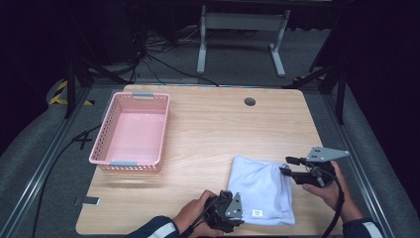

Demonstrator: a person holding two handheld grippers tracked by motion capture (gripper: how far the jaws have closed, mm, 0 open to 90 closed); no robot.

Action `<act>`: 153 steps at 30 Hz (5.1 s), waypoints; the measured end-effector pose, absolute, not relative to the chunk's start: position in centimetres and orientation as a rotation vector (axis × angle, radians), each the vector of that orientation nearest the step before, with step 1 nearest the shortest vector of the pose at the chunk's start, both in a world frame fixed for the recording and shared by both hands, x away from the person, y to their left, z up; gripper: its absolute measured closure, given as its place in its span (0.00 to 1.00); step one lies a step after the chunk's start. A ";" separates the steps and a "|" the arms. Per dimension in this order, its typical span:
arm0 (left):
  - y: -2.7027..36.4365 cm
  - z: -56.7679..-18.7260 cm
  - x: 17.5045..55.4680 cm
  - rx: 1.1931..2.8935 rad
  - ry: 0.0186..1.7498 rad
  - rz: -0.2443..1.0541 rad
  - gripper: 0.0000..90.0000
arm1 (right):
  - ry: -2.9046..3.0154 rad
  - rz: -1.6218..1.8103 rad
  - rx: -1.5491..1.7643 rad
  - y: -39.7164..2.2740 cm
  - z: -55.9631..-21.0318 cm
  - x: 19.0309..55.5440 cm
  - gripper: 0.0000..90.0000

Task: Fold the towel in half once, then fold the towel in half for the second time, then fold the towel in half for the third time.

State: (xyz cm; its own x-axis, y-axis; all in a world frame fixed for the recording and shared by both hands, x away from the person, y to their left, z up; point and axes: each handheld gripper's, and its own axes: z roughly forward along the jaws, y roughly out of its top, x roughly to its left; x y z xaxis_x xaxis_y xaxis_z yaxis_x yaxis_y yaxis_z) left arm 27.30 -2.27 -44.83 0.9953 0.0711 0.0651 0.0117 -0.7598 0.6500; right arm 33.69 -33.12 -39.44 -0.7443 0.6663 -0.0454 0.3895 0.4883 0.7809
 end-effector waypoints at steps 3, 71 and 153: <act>-2.2 -45.3 27.1 2.424 0.055 0.131 0.62 | 2.438 1.081 0.923 -32.4 -41.0 34.2 0.54; 8.0 -41.2 32.3 2.286 0.420 0.429 0.74 | 2.527 1.269 0.841 -24.0 -40.1 41.4 0.81; 15.1 -41.7 28.3 2.217 0.565 0.496 0.23 | 2.554 1.105 0.400 -15.1 -36.3 39.7 0.35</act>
